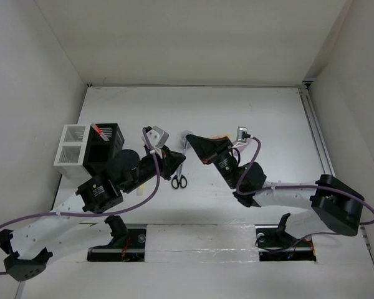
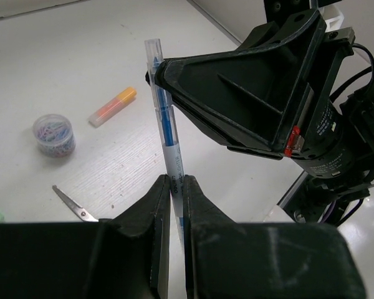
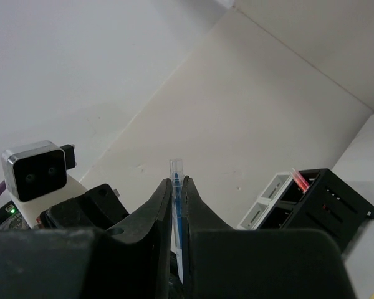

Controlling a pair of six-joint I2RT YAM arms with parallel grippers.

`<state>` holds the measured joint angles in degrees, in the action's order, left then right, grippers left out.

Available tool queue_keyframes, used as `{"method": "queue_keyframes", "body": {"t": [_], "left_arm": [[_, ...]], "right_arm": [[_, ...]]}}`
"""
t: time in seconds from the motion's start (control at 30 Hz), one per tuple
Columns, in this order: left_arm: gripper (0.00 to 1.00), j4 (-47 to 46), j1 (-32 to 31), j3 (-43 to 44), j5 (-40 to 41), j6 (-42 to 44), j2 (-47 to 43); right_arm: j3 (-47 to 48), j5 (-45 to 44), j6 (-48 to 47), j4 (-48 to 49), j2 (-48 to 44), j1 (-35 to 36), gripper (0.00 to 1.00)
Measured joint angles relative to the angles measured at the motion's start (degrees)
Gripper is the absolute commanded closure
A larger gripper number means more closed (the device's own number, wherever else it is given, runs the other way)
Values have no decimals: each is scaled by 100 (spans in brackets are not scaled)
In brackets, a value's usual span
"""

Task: Sort the stationery into containers
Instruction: Close the pen cap on the pen.

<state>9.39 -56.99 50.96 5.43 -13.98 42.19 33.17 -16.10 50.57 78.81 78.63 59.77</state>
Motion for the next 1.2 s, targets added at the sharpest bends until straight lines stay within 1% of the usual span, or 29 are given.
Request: {"method": "queue_keyframes", "body": {"t": [1.03, 1.2], "left_arm": [[100, 208, -7, 157, -26, 173, 35], [100, 299, -7, 157, -17, 179, 35]], "right_arm": [[11, -57, -216, 181, 61, 114, 100], [11, -59, -236, 278, 179, 136, 100]]}}
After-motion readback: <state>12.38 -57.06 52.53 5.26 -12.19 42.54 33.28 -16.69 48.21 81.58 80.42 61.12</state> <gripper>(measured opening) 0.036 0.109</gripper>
